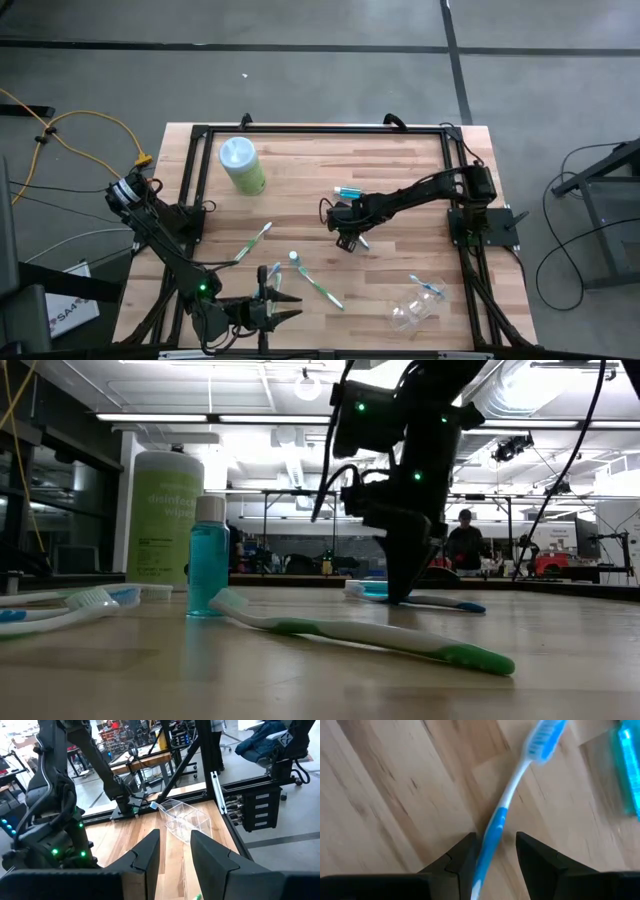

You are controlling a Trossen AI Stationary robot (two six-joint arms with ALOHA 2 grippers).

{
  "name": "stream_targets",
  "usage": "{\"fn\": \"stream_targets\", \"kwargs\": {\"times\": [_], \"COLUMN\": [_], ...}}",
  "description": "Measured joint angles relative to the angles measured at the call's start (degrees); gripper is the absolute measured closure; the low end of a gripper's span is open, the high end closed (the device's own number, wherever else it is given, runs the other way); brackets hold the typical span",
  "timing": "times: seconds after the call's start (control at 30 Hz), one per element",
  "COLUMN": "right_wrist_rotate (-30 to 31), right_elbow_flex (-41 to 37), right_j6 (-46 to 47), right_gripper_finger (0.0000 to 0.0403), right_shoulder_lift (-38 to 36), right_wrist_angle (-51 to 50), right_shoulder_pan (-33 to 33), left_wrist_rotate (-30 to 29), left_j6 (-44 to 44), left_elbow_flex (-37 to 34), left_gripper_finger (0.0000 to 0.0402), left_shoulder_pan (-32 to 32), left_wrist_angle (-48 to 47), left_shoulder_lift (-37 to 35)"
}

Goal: Pick & Place toothbrushing station
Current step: Put the top blue toothbrush into the right section of the transparent organizer

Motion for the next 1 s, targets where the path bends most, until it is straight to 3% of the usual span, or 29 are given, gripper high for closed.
{"fn": "stream_targets", "kwargs": {"times": [0.43, 1.0], "right_wrist_rotate": [-0.2, 1.2], "right_elbow_flex": [0.1, 0.0], "right_j6": [-0.1, -0.2], "right_gripper_finger": [0.0275, 0.0331], "right_shoulder_lift": [0.9, 1.1], "right_wrist_angle": [0.9, -0.6], "right_shoulder_pan": [0.0, 0.1], "left_wrist_rotate": [-0.3, -0.3], "left_j6": [0.0, -0.2], "left_elbow_flex": [0.0, 0.0], "left_gripper_finger": [0.0298, 0.0298], "left_shoulder_pan": [0.0, 0.0], "left_wrist_angle": [-0.5, -0.4], "left_shoulder_lift": [0.0, 0.0]}}
